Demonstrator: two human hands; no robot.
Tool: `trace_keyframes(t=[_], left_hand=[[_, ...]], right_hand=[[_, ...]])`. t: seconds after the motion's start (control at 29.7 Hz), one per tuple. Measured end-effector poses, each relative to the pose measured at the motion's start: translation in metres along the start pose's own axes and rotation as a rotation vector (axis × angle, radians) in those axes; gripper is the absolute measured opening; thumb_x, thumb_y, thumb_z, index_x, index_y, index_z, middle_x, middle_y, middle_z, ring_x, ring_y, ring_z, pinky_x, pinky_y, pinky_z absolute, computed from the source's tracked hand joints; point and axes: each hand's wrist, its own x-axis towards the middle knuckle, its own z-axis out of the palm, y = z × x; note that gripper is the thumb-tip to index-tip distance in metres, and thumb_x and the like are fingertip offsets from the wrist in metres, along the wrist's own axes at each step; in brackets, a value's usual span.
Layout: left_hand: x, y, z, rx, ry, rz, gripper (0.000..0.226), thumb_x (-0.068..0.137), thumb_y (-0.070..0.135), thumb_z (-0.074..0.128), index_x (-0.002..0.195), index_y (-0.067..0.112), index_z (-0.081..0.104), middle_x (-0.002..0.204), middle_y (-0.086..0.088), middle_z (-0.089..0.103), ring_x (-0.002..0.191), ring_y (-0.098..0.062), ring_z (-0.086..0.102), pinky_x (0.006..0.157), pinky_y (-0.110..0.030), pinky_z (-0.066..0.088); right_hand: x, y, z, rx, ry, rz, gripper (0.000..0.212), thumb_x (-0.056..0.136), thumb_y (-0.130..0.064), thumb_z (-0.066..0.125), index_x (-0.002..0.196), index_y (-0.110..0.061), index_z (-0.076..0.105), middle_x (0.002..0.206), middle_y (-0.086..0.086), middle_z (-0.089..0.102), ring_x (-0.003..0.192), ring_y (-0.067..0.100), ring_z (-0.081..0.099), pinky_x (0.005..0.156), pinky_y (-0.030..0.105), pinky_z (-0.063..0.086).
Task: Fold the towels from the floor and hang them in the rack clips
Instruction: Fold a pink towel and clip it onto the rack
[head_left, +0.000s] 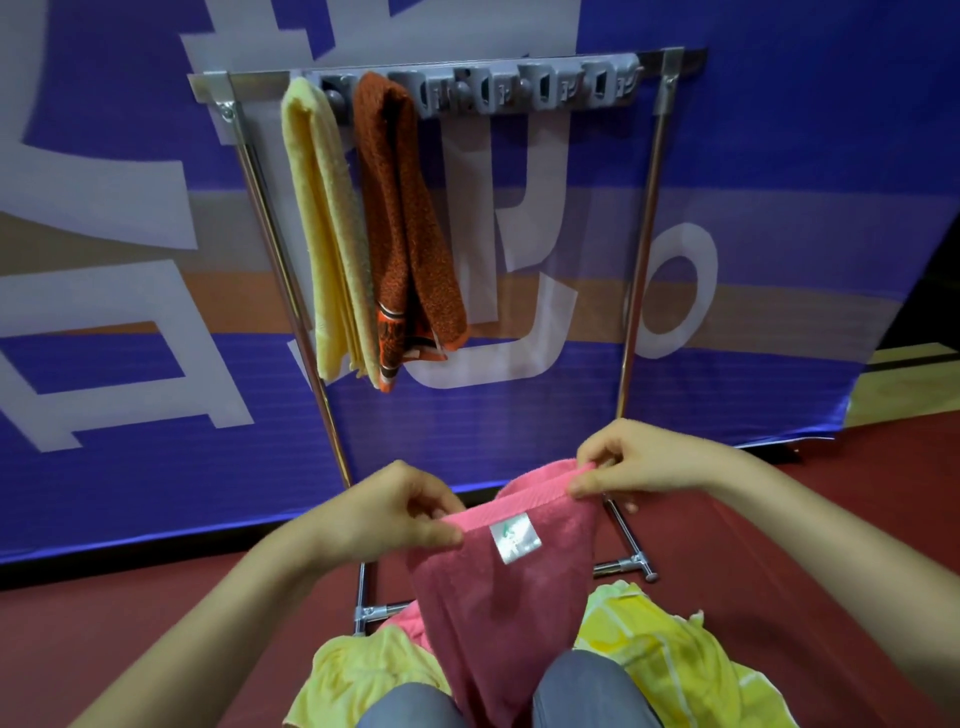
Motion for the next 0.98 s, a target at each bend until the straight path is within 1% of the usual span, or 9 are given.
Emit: trace_keyframes(t=[0.13,0.24,0.37,0.44,0.54,0.64,0.74,0.88,0.98], left_hand=[[0.003,0.003,-0.006,0.228,0.015,0.0,0.018,0.084,0.015,0.062,0.098,0.007,0.068,0.096,-0.011,0.071,0.079,-0.011,0.061,0.075,-0.024,0.05],[0.008,0.003,-0.009,0.439,0.009,0.004,0.02,0.088,0.018,0.055,0.103,0.01,0.065,0.103,-0.004,0.068,0.083,-0.006,0.058,0.071,-0.013,0.043],[0.009,-0.001,-0.008,0.593,0.082,-0.079,0.019,0.094,0.022,0.043,0.107,0.015,0.053,0.104,-0.008,0.064,0.084,-0.022,0.059,0.073,-0.032,0.044],[0.008,-0.001,-0.008,0.517,0.109,-0.103,0.013,0.095,0.022,0.041,0.103,0.017,0.05,0.099,-0.01,0.064,0.07,-0.02,0.06,0.066,-0.035,0.049],[0.006,0.001,-0.01,0.265,0.14,-0.119,0.011,0.092,0.016,0.047,0.098,0.01,0.054,0.092,-0.019,0.065,0.074,-0.033,0.068,0.062,-0.041,0.058],[0.006,0.002,-0.013,0.198,0.144,-0.096,0.012,0.09,0.013,0.051,0.098,0.008,0.059,0.092,-0.019,0.067,0.073,-0.03,0.068,0.06,-0.033,0.058],[0.005,0.004,-0.015,0.229,0.144,-0.071,0.012,0.087,0.006,0.053,0.095,0.01,0.061,0.087,-0.012,0.069,0.064,-0.016,0.064,0.057,-0.021,0.054],[0.005,0.008,-0.017,0.326,0.129,-0.047,0.019,0.086,0.003,0.051,0.101,0.007,0.063,0.093,-0.006,0.068,0.081,-0.022,0.066,0.072,-0.028,0.054],[0.005,0.009,-0.016,0.437,0.154,-0.024,0.021,0.089,0.005,0.048,0.104,0.009,0.061,0.099,-0.002,0.065,0.089,-0.016,0.061,0.082,-0.028,0.049]], right_hand=[[-0.005,-0.003,-0.001,-0.382,-0.072,0.058,0.022,0.077,-0.042,0.065,0.064,-0.025,0.058,0.05,-0.011,0.052,0.052,0.003,0.048,0.059,0.028,0.038],[-0.006,-0.006,0.001,-0.587,0.034,-0.009,0.022,0.079,-0.045,0.061,0.084,-0.024,0.063,0.077,-0.014,0.058,0.076,0.001,0.051,0.071,0.028,0.041],[-0.01,-0.012,0.002,-0.268,0.17,-0.143,0.013,0.079,-0.029,0.066,0.082,-0.016,0.067,0.091,-0.002,0.07,0.087,0.007,0.061,0.082,0.031,0.048],[-0.011,-0.015,0.003,-0.19,0.194,-0.15,0.012,0.078,-0.023,0.067,0.077,-0.011,0.068,0.08,0.003,0.069,0.075,0.007,0.06,0.075,0.03,0.047],[-0.012,-0.016,0.002,-0.108,0.229,-0.15,0.012,0.077,-0.02,0.069,0.075,-0.008,0.068,0.072,0.004,0.066,0.067,0.007,0.056,0.069,0.03,0.047],[-0.015,-0.015,-0.001,-0.021,0.248,-0.152,0.008,0.077,-0.014,0.068,0.083,-0.008,0.07,0.081,0.006,0.069,0.076,0.012,0.063,0.075,0.031,0.052],[-0.015,-0.014,-0.001,0.007,0.265,-0.153,0.019,0.077,-0.012,0.068,0.094,-0.021,0.067,0.083,-0.005,0.066,0.076,0.006,0.062,0.074,0.02,0.05],[-0.013,-0.012,0.002,0.016,0.274,-0.092,0.034,0.075,-0.019,0.071,0.107,-0.027,0.062,0.085,0.008,0.065,0.078,0.015,0.059,0.077,0.028,0.05],[-0.012,-0.014,0.004,-0.039,0.267,-0.08,0.027,0.076,-0.019,0.07,0.102,-0.017,0.067,0.09,-0.006,0.067,0.087,0.008,0.062,0.081,0.024,0.05]])
